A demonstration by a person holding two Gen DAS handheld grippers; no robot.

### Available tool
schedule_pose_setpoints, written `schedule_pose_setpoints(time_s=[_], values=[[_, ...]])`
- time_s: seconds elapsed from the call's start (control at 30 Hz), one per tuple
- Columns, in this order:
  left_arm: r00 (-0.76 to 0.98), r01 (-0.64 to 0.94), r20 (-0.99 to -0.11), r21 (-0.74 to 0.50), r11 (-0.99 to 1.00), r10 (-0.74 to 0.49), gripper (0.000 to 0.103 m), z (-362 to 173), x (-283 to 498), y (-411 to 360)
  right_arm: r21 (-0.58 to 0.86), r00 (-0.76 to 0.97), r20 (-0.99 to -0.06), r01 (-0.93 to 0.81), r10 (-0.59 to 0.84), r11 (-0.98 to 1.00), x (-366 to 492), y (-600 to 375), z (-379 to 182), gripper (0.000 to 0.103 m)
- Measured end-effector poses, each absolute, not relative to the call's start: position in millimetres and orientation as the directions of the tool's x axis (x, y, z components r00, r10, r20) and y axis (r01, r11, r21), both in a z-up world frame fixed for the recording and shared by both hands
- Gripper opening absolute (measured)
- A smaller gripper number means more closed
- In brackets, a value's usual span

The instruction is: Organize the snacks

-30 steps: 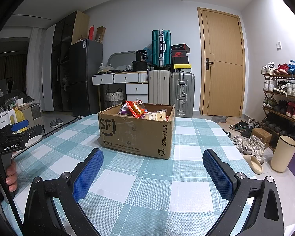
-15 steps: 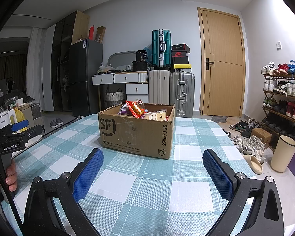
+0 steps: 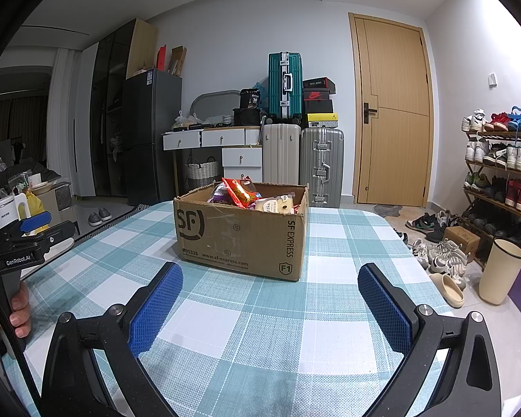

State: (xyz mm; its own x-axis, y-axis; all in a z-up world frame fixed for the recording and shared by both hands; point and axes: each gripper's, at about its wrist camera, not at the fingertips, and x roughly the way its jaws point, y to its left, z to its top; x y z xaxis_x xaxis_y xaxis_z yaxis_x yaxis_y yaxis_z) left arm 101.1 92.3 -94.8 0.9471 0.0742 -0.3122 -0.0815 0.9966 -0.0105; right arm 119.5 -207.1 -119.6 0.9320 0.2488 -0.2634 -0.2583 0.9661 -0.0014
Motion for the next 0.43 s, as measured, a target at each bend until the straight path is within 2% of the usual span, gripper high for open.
schedule_pose_setpoints(time_s=[0.43], values=[[0.942,-0.08,-0.328,-0.008,0.997,0.073,0.102,-98.8,107.5,90.2,-0.002,0.932,-0.264,-0.258,0.249,0.966,119.5,-207.0,-119.7,0.103]])
